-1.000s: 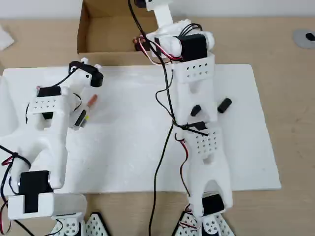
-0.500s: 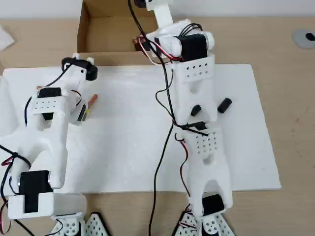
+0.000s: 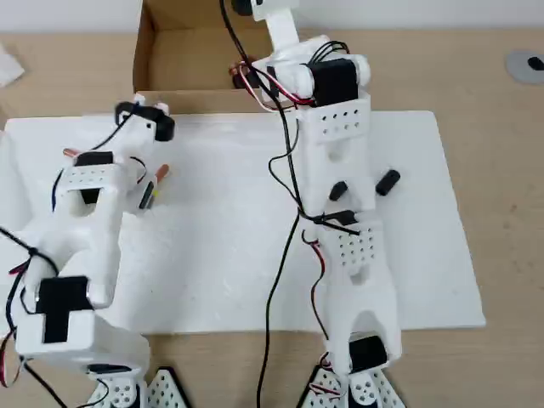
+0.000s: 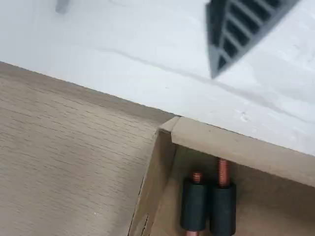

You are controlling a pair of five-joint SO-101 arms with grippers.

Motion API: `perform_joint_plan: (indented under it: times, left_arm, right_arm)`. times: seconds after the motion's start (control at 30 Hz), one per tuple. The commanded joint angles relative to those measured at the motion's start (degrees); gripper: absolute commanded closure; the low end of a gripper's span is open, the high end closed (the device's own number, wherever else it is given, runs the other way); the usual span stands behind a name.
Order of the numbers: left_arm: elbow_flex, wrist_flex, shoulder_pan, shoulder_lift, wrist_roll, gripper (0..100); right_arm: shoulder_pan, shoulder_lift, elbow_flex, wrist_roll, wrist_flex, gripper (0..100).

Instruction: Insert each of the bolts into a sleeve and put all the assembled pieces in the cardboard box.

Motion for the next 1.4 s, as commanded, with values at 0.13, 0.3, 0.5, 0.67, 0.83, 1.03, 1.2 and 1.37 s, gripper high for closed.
perform_joint_plan:
  times: [0.13, 0.3, 0.5, 0.67, 0.83, 1.03, 1.2, 1.37]
  left_arm:
    - [-7.12, 3.08, 1.76, 7.78, -0.26, 88]
    - [-8.18, 6.15, 1.85, 7.43, -1.58, 100]
    - [-12.13, 11.25, 0.35, 3.91, -4.75, 99]
    - [-14.59, 16.62, -0.09, -2.95, -21.1, 99]
    - [-14.86, 28.92, -0.53, -9.36, -51.34, 99]
    - [-16.88, 37.89, -1.41, -11.12, -68.4, 99]
    - [-17.23, 37.71, -1.14, -7.43, -69.45, 99]
    - [-20.75, 36.48, -1.23, -3.21, -68.31, 99]
  right_arm:
    - [0.57, -4.88, -2.51, 0.53, 0.09, 63.0]
    - [0.66, -4.88, -2.51, 0.44, 0.09, 63.0]
    - [0.75, -4.79, -2.51, 0.26, 0.09, 63.0]
    - [0.84, -4.79, -2.51, 0.35, 0.09, 63.0]
    - [0.84, -4.79, -2.51, 0.26, 0.18, 63.0]
    - [0.84, -4.88, -2.59, 0.26, 3.08, 63.0]
    - [0.92, -5.76, -2.59, 0.53, 3.34, 63.0]
    - [0.84, -7.34, -2.51, 0.62, 2.99, 63.0]
